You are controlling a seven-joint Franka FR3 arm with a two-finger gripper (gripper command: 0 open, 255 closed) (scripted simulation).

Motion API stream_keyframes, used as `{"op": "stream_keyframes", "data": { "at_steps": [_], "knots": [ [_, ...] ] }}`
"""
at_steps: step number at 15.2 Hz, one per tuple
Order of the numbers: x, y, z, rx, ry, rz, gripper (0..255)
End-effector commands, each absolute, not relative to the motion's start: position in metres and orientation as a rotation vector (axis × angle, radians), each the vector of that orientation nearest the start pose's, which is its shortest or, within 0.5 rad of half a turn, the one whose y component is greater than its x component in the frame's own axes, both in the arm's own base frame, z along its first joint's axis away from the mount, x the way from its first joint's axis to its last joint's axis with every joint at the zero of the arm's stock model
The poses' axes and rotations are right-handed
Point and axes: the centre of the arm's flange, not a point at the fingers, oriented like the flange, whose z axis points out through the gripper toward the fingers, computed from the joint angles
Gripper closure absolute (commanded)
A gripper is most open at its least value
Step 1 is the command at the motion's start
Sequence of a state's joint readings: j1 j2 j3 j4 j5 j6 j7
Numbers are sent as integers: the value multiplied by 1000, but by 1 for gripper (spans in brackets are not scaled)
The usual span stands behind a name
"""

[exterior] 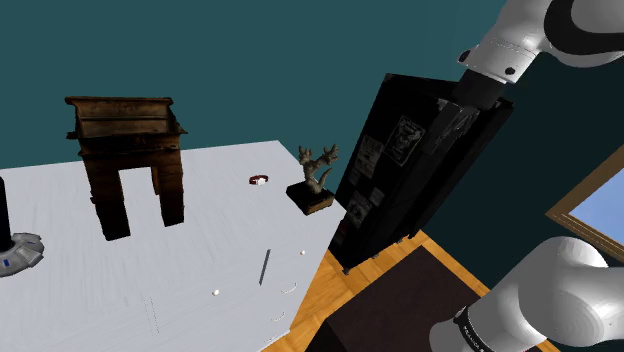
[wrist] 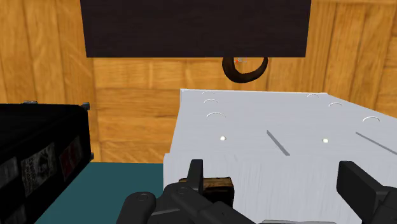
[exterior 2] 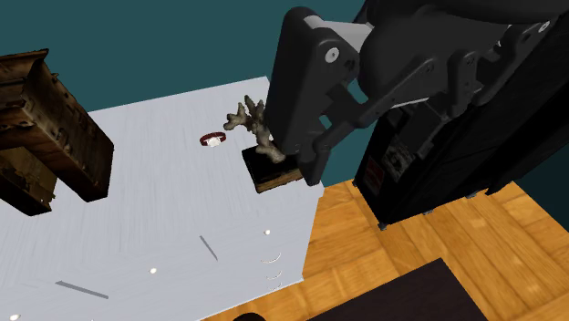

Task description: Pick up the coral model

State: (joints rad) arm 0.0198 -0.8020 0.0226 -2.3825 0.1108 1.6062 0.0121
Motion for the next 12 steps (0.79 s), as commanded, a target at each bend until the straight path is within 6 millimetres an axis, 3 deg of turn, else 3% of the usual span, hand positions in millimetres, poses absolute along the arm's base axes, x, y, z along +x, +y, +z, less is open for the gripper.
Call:
{"op": "stream_keyframes", "data": {
  "at_steps": [1, 12],
  "knots": [
    [305, 26, 586, -3046, -32, -35, 0],
    [440, 25, 522, -3085, -133, 20, 0]
  ]
}}
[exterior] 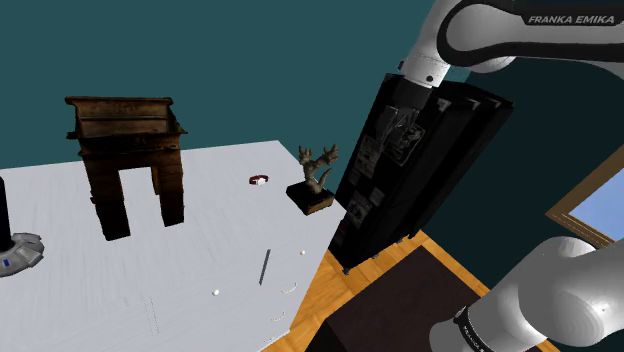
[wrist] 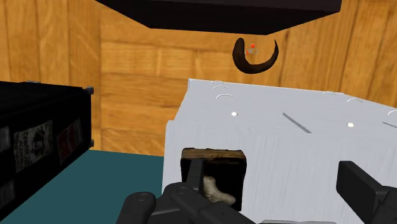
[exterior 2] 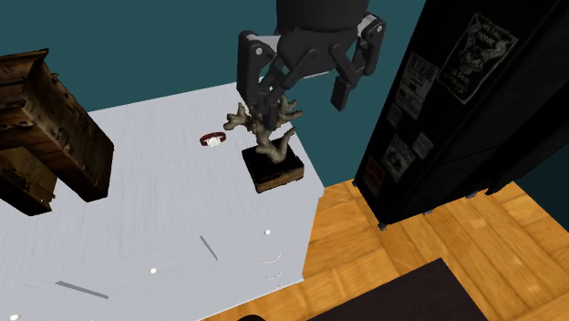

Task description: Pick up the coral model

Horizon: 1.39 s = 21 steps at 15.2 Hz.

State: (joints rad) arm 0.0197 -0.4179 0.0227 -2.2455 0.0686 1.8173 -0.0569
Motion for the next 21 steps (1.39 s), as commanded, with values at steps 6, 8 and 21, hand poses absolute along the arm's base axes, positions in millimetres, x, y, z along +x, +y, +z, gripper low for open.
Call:
{"op": "stream_keyframes", "data": {
  "at_steps": [6, 8, 21],
  "knots": [
    [513, 27, 484, -3105, -190, 52, 0],
    [537, 28, 472, -3111, -209, 62, 0],
    [692, 38, 385, -3148, -334, 131, 0]
  ]
}}
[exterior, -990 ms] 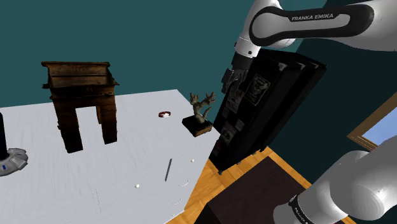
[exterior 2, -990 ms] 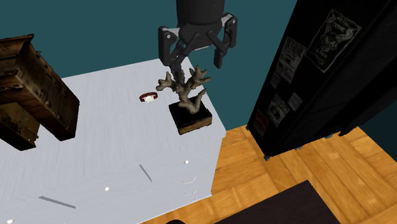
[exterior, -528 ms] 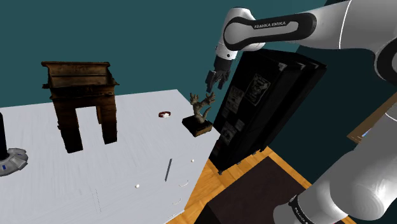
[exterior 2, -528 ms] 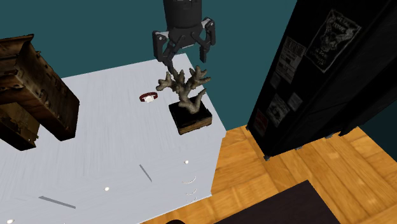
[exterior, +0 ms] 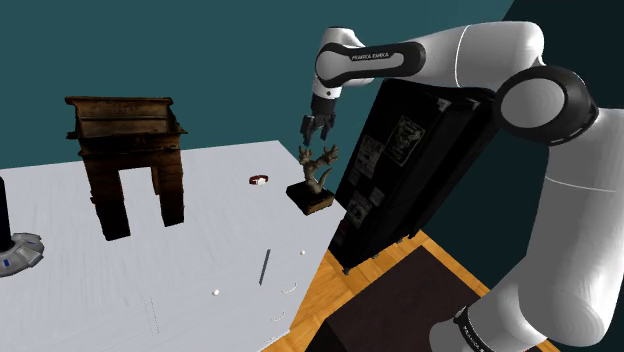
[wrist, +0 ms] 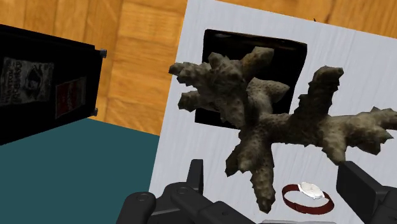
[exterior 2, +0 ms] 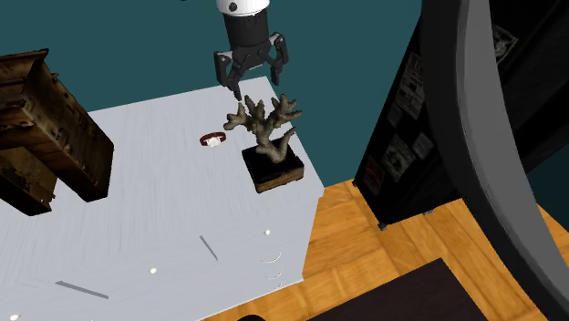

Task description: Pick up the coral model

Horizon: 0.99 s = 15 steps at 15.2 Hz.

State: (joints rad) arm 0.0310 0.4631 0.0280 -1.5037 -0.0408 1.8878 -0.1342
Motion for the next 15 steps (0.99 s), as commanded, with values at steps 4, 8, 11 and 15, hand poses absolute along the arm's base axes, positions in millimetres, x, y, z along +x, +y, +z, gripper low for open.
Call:
{"op": "stream_keyframes", "data": {
  "at_steps": [4, 8, 11, 15],
  "knots": [
    [697, 39, 366, -3149, -338, 134, 0],
    [697, 39, 345, -3149, -338, 134, 0],
    [697, 39, 341, -3149, -338, 134, 255],
    [697, 39, 341, -3149, -338, 134, 255]
  ]
}}
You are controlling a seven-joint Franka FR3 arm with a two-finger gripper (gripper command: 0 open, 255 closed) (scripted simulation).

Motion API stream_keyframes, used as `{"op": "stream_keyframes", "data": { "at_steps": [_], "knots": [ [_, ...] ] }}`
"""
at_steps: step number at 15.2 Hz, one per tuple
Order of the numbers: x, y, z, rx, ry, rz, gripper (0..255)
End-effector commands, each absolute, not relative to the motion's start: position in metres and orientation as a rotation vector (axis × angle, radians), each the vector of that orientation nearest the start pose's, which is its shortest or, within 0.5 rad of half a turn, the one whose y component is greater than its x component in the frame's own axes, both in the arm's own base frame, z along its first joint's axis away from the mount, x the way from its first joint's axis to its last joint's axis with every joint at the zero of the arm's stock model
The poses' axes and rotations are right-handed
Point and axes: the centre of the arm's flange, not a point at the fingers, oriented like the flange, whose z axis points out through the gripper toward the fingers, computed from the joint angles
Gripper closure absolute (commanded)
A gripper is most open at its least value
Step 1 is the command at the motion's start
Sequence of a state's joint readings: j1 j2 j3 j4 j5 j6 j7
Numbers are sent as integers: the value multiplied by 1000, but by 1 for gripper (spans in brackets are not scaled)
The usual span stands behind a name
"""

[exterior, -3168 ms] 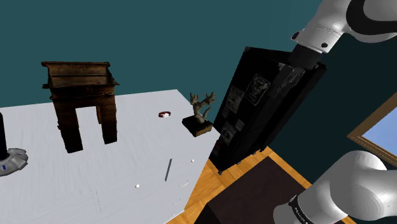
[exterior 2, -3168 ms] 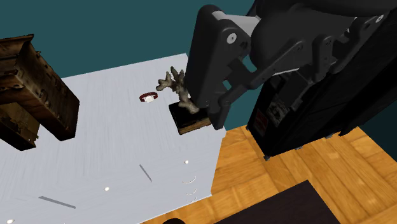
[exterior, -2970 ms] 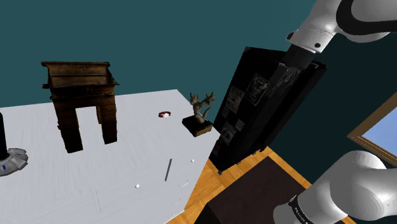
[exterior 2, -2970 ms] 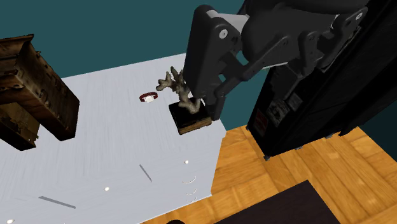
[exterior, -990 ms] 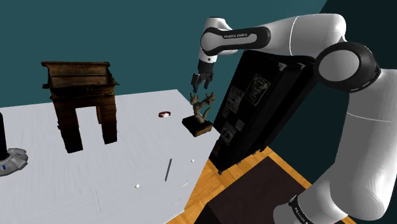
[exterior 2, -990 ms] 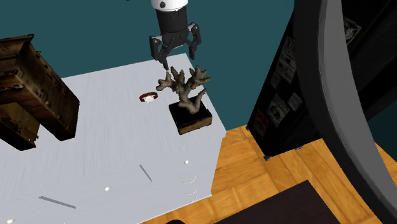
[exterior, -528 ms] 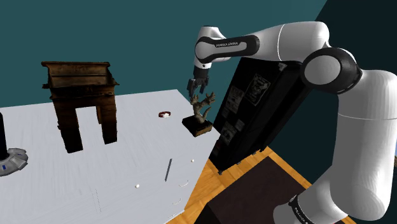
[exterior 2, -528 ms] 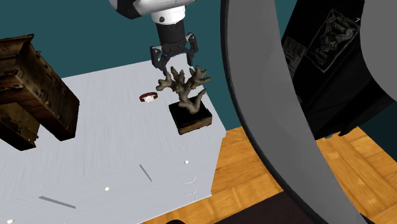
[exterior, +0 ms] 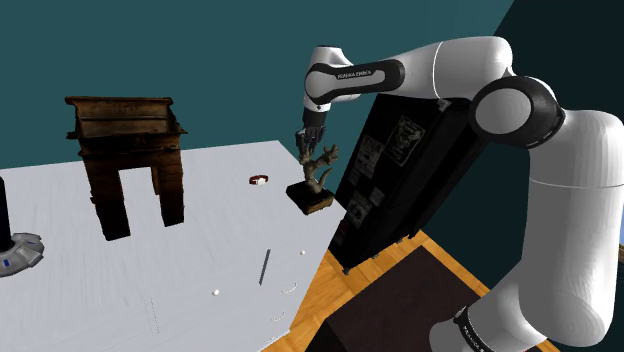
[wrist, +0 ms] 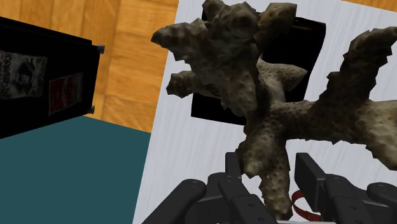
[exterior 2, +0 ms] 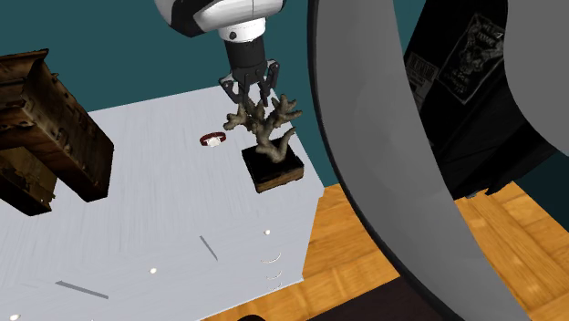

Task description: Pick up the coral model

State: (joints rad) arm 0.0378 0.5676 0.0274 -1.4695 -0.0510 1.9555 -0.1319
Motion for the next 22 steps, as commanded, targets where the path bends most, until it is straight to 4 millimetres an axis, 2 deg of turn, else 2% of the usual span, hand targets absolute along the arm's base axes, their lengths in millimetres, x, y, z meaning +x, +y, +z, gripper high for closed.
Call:
{"op": "stream_keyframes", "data": {
  "at_steps": [1, 5, 20, 22],
  "knots": [
    [697, 39, 342, -3149, -338, 134, 255],
    [697, 39, 342, -3149, -338, 134, 255],
    [697, 39, 421, -3149, -338, 134, 255],
    [697, 39, 422, -3149, -338, 134, 255]
  ]
}}
